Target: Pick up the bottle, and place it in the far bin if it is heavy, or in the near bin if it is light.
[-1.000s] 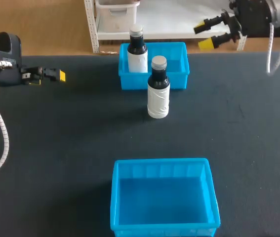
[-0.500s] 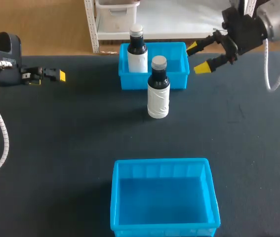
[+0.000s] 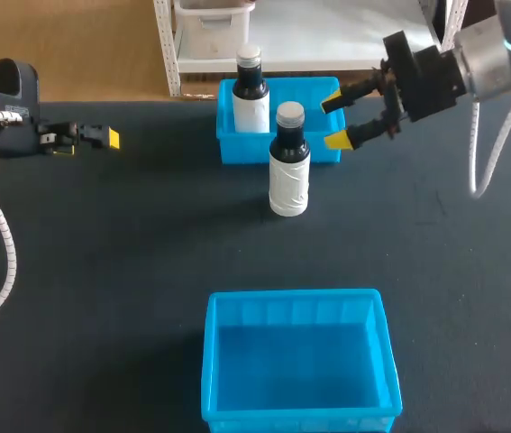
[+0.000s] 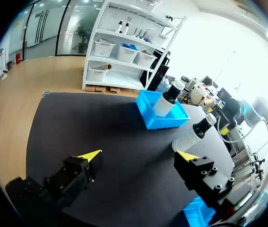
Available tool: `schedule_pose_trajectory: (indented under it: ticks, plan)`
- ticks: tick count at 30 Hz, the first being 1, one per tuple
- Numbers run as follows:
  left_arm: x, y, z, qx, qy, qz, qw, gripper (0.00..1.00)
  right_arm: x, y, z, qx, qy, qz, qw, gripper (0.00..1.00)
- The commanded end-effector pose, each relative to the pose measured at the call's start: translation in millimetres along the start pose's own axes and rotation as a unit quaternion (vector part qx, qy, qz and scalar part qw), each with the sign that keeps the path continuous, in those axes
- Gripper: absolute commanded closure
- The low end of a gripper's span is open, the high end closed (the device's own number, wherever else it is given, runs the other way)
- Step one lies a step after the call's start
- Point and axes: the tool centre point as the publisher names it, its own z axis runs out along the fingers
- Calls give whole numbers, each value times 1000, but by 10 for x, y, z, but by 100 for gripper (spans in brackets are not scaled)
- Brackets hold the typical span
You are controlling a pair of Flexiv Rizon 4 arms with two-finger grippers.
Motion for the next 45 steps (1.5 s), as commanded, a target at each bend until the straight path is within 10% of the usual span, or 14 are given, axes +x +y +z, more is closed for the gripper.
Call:
schedule_pose_trajectory:
  ticks: [1, 45]
  plan:
    - [0, 0, 0, 0, 0, 0, 1000, 0, -15, 33, 52, 110, 3, -1, 994, 0]
    - [0, 0, 0, 0, 0, 0, 1000, 0, -100, -58, 551, 22, 6, -6, 1000, 0]
